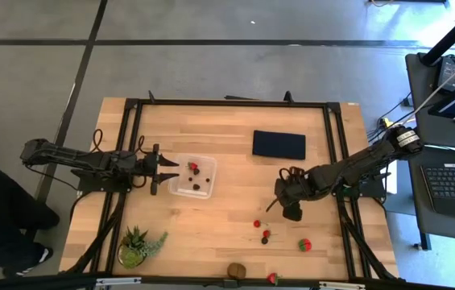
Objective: Pick and placing Produce into tupperware
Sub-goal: Put the right black cherry into the transparent bin
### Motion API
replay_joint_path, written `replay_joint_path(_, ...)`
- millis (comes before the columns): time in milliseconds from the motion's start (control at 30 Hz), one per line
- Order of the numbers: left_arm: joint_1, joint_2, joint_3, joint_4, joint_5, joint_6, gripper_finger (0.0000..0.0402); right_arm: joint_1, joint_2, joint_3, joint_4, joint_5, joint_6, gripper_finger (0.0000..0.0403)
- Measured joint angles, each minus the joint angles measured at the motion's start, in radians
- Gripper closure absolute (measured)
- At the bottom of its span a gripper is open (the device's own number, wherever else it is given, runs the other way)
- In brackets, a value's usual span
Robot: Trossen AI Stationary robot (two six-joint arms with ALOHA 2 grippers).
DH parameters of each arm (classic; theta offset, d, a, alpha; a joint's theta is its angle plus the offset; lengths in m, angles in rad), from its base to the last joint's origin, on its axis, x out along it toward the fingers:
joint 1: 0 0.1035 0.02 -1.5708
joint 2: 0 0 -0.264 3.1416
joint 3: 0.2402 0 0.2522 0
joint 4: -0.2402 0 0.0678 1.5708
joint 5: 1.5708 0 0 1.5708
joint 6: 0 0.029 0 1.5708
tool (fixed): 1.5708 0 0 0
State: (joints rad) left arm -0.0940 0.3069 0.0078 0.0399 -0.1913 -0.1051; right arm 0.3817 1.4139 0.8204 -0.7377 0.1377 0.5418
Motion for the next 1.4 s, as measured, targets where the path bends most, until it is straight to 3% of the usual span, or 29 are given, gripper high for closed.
replay_joint_path(267,0.000,0.000,0.000,0.000,0.000,0.000,0.0235,0.003,0.000,-0.066,0.086,0.014,-0.151,0.0146)
replay_joint_path(633,0.000,0.000,0.000,0.000,0.000,0.000,0.0237,0.003,0.000,-0.165,0.215,0.026,-0.144,0.0149)
replay_joint_path(1133,0.000,0.000,0.000,0.000,0.000,0.000,0.0231,0.002,0.007,-0.208,0.285,0.021,-0.130,0.0224)
replay_joint_path(1400,0.000,0.000,0.000,0.000,0.000,0.000,0.0240,0.002,0.104,-0.199,0.292,0.006,-0.128,0.0244)
